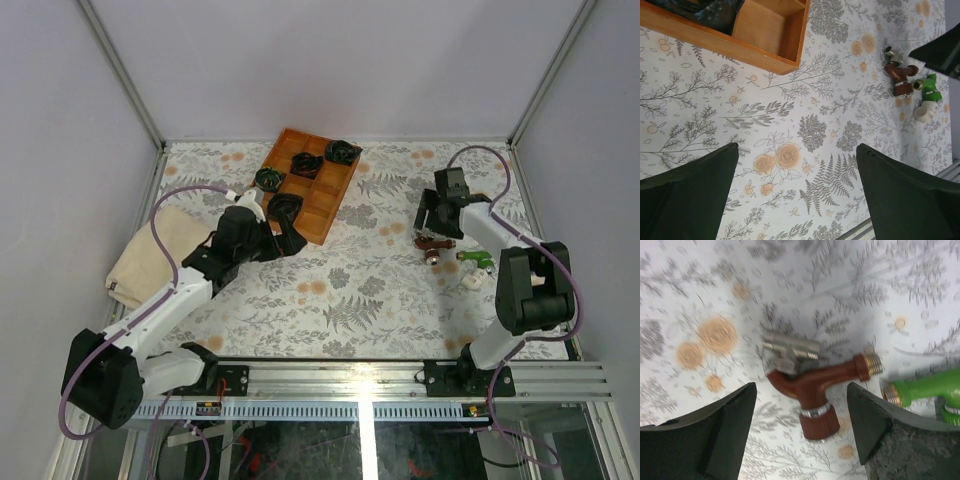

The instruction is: Install the water faucets

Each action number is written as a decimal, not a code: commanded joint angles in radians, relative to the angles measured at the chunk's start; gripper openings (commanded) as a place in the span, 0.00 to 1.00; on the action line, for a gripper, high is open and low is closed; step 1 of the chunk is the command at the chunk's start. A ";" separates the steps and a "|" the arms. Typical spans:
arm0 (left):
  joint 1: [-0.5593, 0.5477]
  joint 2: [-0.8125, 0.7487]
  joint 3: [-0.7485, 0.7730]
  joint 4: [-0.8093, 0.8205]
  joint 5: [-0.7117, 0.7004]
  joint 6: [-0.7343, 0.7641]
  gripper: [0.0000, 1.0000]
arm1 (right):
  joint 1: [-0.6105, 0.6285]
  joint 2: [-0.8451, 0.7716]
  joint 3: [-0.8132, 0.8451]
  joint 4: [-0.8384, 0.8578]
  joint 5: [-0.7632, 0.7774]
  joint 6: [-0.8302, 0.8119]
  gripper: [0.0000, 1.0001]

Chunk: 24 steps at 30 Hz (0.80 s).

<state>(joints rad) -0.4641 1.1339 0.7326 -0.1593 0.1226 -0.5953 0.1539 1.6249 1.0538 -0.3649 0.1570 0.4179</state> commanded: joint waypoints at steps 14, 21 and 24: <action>-0.001 -0.110 0.007 -0.154 -0.060 0.061 1.00 | 0.000 0.251 0.198 -0.042 -0.055 0.014 0.64; -0.001 -0.194 -0.004 -0.196 -0.123 0.057 1.00 | 0.102 0.259 0.201 -0.033 -0.027 -0.087 0.55; -0.001 -0.207 0.000 -0.219 -0.128 0.058 1.00 | 0.188 0.294 0.237 -0.058 0.013 -0.137 0.50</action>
<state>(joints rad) -0.4641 0.9485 0.7265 -0.3435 0.0315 -0.5587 0.2218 1.8866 1.2255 -0.3893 0.1337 0.3687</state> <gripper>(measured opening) 0.996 0.611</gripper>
